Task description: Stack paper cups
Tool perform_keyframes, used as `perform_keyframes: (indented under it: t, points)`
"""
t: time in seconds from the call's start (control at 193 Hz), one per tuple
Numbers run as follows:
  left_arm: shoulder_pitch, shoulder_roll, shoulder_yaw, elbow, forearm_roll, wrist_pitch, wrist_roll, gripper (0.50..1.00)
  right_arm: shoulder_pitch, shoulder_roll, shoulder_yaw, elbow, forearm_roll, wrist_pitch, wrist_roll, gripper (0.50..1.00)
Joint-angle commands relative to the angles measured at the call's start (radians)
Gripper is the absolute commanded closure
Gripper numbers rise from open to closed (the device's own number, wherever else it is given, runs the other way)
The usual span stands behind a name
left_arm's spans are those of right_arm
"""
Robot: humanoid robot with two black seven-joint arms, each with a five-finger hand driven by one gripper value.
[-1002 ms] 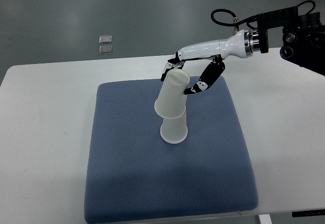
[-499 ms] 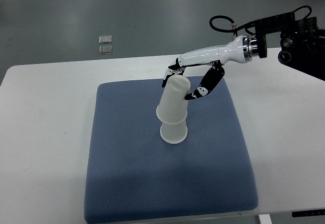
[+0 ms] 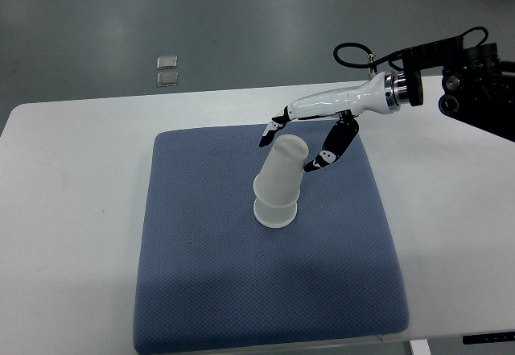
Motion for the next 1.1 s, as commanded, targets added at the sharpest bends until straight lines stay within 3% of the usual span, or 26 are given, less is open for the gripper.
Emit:
perform_keyframes:
  t: [0.0,0.265,0.493,0.602,0.795,0.992,1.096]
  points:
    - [0.0,0.0,0.0,0.0,0.0,0.0,0.0,0.5,-0.007,-0.003,0.002,0.0,0.002,-0.002,-0.001,0.585]
    - [0.0,0.0,0.0,0.0,0.0,0.0,0.0,0.5,-0.011,-0.018,0.034,-0.023,0.092,-0.011,-0.001,0.583]
    - [0.0,0.0,0.0,0.0,0.0,0.0,0.0,0.5,-0.132,-0.014,0.088,-0.14,0.491,-0.015,-0.008,0.585]
    - [0.0,0.0,0.0,0.0,0.0,0.0,0.0,0.5,-0.184,-0.009,0.094,-0.193,0.703,-0.028,-0.091,0.585]
    - [0.0,0.0,0.0,0.0,0.0,0.0,0.0,0.5,-0.269,0.003,0.107,-0.252,1.128,-0.046,-0.18,0.585]
    - [0.0,0.0,0.0,0.0,0.0,0.0,0.0,0.5,-0.327,0.074,0.108,-0.301,1.385,-0.043,-0.327,0.585]
    - [0.0,0.0,-0.002,0.0,0.0,0.0,0.0,0.5,-0.35,0.088,0.108,-0.304,1.472,-0.041,-0.35,0.583]
